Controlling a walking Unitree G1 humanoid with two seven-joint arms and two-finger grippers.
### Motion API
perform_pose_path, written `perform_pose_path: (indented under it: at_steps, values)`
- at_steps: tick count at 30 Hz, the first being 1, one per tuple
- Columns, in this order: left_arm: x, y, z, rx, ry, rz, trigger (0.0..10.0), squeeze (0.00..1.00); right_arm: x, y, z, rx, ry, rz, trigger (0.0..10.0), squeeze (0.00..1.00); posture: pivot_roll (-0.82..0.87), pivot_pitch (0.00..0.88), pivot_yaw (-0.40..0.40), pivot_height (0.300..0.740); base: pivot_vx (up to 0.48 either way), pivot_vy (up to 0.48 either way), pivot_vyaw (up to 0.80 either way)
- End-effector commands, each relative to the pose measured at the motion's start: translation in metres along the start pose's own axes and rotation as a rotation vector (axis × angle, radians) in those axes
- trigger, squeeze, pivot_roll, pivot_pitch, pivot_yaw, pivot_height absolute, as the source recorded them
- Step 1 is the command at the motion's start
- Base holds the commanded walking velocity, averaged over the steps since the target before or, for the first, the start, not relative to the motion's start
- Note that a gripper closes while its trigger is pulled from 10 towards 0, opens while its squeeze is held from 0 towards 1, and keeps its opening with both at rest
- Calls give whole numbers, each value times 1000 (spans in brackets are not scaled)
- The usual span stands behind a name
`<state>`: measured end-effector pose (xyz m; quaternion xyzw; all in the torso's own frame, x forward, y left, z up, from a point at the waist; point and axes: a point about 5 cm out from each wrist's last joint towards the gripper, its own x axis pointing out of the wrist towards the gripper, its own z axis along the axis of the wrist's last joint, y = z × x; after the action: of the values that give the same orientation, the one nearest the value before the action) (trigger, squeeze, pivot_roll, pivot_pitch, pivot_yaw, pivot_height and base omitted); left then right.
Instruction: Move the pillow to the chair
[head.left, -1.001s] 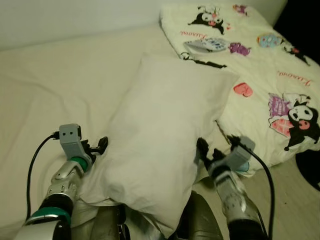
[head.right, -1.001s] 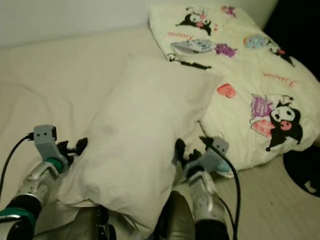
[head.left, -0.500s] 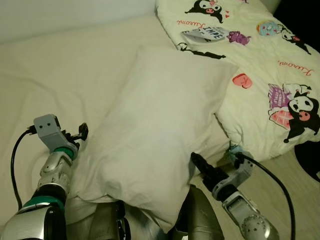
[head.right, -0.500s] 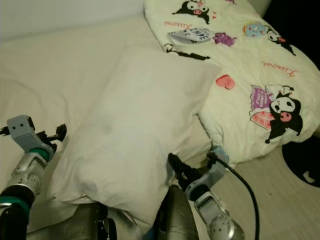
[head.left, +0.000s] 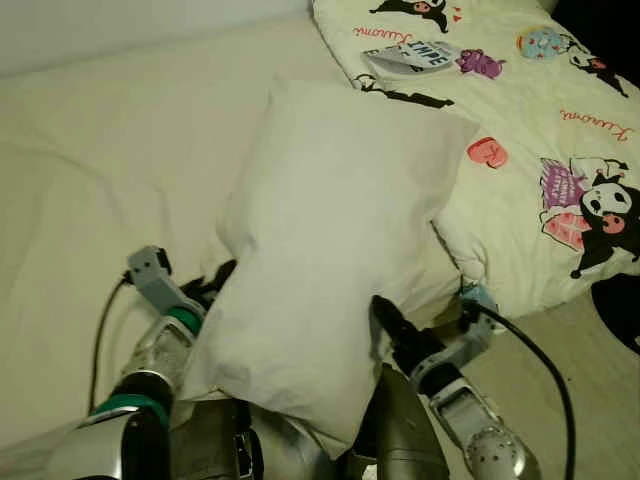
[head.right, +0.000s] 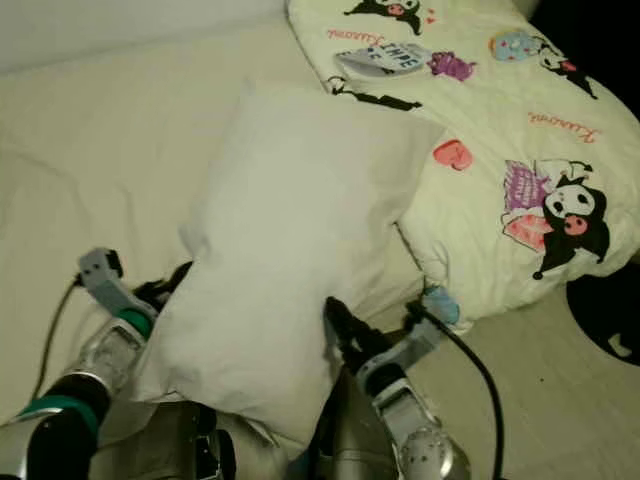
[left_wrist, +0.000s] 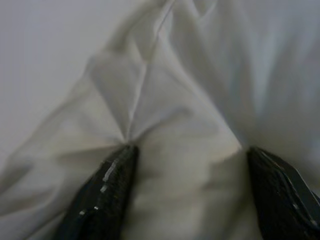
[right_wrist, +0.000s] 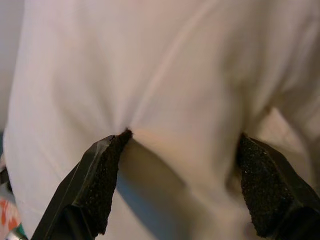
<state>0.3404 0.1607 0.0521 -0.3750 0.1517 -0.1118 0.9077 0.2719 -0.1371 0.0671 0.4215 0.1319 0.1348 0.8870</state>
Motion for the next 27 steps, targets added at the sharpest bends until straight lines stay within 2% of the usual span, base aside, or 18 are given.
perform_pose_path:
  at_steps: [1, 4, 5, 7, 8, 9, 11, 13, 15, 16, 17, 18, 21, 24, 27]
  values:
    - [-6, 1, -30, -82, 142, -51, 10000, 1000, 2, 5, -18, 34, 48, 14, 10000, 1000, -109, 242, 65, 612, 0, 0, 0]
    - [-8, -2, -36, -88, 210, -120, 10000, 1000, 7, 4, -21, 35, 55, -4, 10000, 1000, -93, 236, 48, 612, 0, 0, 0]
    - [-9, -6, -36, -91, 233, -191, 10000, 1000, 10, 3, -21, 38, 58, -14, 10000, 1000, -72, 221, 42, 612, 0, 0, 0]
    - [-9, -6, -36, -91, 233, -191, 10000, 1000, 10, 3, -21, 38, 58, -14, 10000, 1000, -72, 221, 42, 612, 0, 0, 0]
    - [-10, -9, -33, -103, 235, -254, 10000, 1000, 13, 4, -21, 46, 59, -19, 10000, 1000, -61, 216, 40, 612, 0, 0, 0]
    - [-10, -9, -33, -103, 235, -254, 10000, 1000, 13, 4, -21, 46, 59, -19, 10000, 1000, -61, 216, 40, 612, 0, 0, 0]
    - [-16, -16, -16, -184, 175, -394, 10000, 1000, 26, 7, -23, 66, 62, -21, 10000, 1000, -14, 200, 27, 612, 0, 0, 0]
    - [-19, -19, -10, -216, 153, -434, 10000, 1000, 31, 9, -23, 75, 62, -20, 10000, 1000, -14, 200, 27, 612, 0, 0, 0]
    - [-31, -31, 0, -264, 111, -512, 10000, 1000, 44, 18, -19, 145, 32, -13, 10000, 1000, 27, 189, 16, 612, 0, 0, 0]
    - [-31, -31, 0, -264, 111, -512, 10000, 1000, 44, 18, -19, 145, 32, -13, 10000, 1000, 27, 189, 16, 612, 0, 0, 0]
    - [-43, -42, 5, -283, 89, -565, 10000, 1000, 54, 26, -13, 173, 10, 9, 10000, 1000, 46, 182, 13, 612, 0, 0, 0]
    - [-43, -42, 5, -283, 89, -565, 10000, 1000, 54, 26, -13, 173, 10, 9, 10000, 1000, 46, 182, 13, 612, 0, 0, 0]
    - [-58, -53, 5, -290, 80, -609, 10000, 1000, 62, 32, -4, 154, -8, 39, 10000, 1000, 59, 173, 7, 612, 0, 0, 0]
    - [-62, -53, 3, -289, 83, -614, 10000, 1000, 64, 33, -1, 143, -11, 43, 10000, 1000, 59, 173, 7, 612, 0, 0, 0]
    - [-76, -47, -2, -275, 105, -579, 10000, 976, 69, 33, 13, 86, -30, 62, 10000, 1000, 79, 160, 2, 612, 0, 0, 0]
